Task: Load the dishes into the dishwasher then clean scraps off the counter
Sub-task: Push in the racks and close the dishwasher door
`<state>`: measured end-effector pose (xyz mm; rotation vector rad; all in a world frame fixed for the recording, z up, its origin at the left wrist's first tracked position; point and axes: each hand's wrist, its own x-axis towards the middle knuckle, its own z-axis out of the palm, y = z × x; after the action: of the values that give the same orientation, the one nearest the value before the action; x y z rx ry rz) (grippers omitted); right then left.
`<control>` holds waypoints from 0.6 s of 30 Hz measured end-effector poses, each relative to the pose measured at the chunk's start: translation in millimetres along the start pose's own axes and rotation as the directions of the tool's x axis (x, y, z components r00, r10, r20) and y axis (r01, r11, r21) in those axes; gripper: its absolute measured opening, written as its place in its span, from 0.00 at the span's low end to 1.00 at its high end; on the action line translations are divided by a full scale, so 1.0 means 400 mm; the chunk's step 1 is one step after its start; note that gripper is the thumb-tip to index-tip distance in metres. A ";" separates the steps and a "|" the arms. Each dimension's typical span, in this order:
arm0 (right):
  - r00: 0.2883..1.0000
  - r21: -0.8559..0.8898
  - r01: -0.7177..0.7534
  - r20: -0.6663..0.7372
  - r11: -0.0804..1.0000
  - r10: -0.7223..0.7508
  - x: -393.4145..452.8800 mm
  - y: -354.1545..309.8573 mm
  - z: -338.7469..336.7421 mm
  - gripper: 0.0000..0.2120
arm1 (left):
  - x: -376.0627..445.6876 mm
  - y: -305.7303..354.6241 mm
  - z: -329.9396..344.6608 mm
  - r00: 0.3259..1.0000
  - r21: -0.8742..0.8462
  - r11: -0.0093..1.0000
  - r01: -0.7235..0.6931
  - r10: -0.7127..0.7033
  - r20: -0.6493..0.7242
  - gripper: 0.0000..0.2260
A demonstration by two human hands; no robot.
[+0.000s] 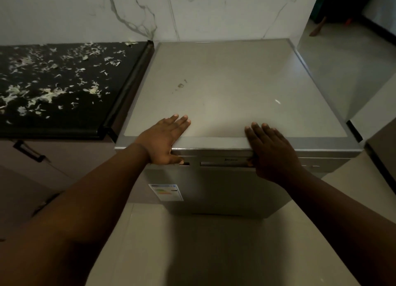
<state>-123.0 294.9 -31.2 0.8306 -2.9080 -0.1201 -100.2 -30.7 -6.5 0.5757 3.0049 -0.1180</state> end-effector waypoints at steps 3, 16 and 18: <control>0.997 0.008 -0.026 0.070 1.000 0.025 0.007 -0.005 -0.023 0.44 | -0.001 0.003 -0.006 1.000 -0.045 0.999 0.018 -0.018 -0.012 0.49; 0.924 0.244 -0.353 0.245 0.903 0.294 0.230 -0.292 -0.112 0.57 | 0.019 -0.028 0.000 0.999 -0.233 0.973 -0.005 -0.003 -0.036 0.41; 0.942 0.248 -0.297 0.232 0.922 0.241 0.300 -0.351 -0.114 0.61 | 0.023 -0.072 -0.003 0.998 -0.259 0.966 0.013 -0.027 -0.051 0.43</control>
<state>-144.9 110.4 9.4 0.4586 -3.2440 0.2559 -119.4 -53.9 -4.3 0.5284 3.0072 0.2891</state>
